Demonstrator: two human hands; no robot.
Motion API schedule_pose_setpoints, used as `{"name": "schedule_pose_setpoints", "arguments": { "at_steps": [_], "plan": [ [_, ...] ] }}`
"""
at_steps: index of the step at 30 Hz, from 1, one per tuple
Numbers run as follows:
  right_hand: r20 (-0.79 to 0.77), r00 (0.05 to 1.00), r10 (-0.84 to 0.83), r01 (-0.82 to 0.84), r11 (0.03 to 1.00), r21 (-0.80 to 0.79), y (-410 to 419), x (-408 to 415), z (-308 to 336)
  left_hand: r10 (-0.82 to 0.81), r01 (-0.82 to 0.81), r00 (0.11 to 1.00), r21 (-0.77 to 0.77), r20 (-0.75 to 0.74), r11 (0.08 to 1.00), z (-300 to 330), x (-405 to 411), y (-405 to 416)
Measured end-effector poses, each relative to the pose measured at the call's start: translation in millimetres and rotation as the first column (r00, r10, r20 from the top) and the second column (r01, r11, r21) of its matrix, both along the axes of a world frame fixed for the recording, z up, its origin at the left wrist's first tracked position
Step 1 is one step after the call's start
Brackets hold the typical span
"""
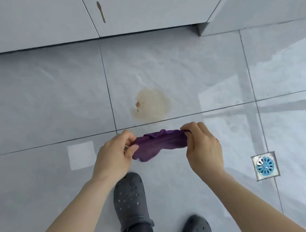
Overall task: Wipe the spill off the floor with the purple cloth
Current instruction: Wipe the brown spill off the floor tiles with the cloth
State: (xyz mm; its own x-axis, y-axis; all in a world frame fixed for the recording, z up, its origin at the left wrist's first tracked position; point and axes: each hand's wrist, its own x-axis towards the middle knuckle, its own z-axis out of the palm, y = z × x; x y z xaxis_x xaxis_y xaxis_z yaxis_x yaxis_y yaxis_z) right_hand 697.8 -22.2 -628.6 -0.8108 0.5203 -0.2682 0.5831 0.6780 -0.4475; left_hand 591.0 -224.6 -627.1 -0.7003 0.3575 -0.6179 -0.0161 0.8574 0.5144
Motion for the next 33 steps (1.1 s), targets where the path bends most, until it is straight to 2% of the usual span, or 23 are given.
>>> {"name": "schedule_pose_setpoints", "arguments": {
  "at_steps": [4,9,15,18,20,22,25,29,33],
  "plan": [
    [-0.045,0.998,0.033,-0.029,0.996,0.082,8.6,-15.4,-79.6,-0.038,0.039,0.997,0.007,-0.061,0.999,-77.3,-13.4,11.8],
    [-0.167,0.986,0.032,0.003,0.979,0.203,25.3,-47.7,-146.4,-0.014,0.025,0.979,0.051,-0.204,0.998,-138.9,-40.0,25.4],
    [-0.359,0.933,0.013,0.087,0.961,0.261,43.6,-90.5,-170.4,0.032,0.023,0.930,0.145,-0.366,0.989,-161.5,-72.5,37.3],
    [-0.384,0.923,-0.040,0.152,0.952,0.267,44.1,-99.0,-173.2,-0.030,0.100,0.883,0.125,-0.469,0.987,-169.1,-79.0,39.8],
    [-0.324,0.946,0.002,0.085,0.963,0.254,30.8,-97.8,-176.6,-0.072,0.121,0.832,0.054,-0.550,0.991,-178.0,-85.1,34.3],
    [-0.213,0.969,0.125,-0.070,0.966,0.249,14.0,-92.5,-187.2,-0.071,0.072,0.794,-0.022,-0.604,0.997,-189.0,-92.6,24.6],
    [-0.058,0.967,0.248,-0.229,0.946,0.229,2.1,-86.8,-212.1,-0.089,0.016,0.777,-0.122,-0.624,0.992,-211.5,-97.4,5.4],
    [0.077,0.948,0.308,-0.317,0.904,0.287,6.7,-88.9,-230.9,-0.184,0.038,0.773,-0.245,-0.607,0.969,-238.3,-94.1,-5.3],
    [0.124,0.954,0.272,-0.298,0.892,0.340,14.0,-107.7,-233.4,-0.199,0.038,0.766,-0.267,-0.611,0.963,-242.0,-95.0,-6.9]
  ]
}}
